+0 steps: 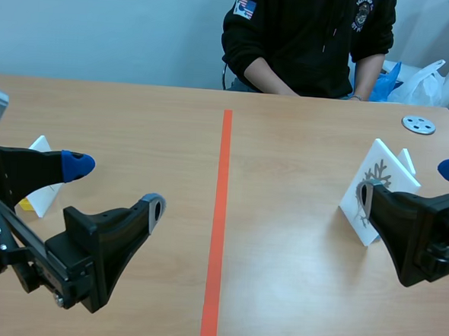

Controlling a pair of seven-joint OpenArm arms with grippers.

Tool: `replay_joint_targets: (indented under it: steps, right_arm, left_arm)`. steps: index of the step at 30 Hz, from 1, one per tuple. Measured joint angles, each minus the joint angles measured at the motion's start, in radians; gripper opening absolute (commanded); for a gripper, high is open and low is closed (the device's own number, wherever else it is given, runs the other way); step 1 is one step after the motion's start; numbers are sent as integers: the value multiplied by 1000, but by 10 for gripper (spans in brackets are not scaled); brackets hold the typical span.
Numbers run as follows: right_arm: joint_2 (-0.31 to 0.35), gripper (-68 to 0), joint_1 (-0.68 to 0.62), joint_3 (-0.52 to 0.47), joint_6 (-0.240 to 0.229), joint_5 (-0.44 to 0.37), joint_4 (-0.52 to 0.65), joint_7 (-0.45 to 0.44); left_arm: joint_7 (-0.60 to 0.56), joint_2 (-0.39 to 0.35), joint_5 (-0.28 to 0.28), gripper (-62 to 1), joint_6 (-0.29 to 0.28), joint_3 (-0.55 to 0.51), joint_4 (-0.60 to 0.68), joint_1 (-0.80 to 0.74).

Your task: Sort the leaf by its shape. The table is split by an orange tape line. A compound leaf with several leaflets goes to the left side, a simple leaf with one blade goes to the right side. Return to the home posture when a red brick is placed on the table.

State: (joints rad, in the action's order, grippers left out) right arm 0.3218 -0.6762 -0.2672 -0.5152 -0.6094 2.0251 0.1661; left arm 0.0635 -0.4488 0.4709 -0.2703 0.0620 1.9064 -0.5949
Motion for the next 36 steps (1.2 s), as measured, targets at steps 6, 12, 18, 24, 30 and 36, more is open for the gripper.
replay_joint_targets:
  steps: [6,12,18,24,30,36]
  right_arm:
    - [0,4,0,0,-2,0,0,0]
    - [0,4,0,0,-2,0,0,0]
    - [0,4,0,0,-2,0,0,0]
    - [0,4,0,0,-2,0,0,0]
    - [0,4,0,0,-2,0,0,0]
    - [0,4,0,0,-2,0,0,0]
  left_arm:
    - [0,0,-26,14,0,0,0,6]
    - [0,0,-26,14,0,0,0,6]
    - [0,0,-26,14,0,0,0,6]
    - [0,0,-26,14,0,0,0,6]
    - [0,0,-26,14,0,0,0,6]
    - [0,0,-26,14,0,0,0,6]
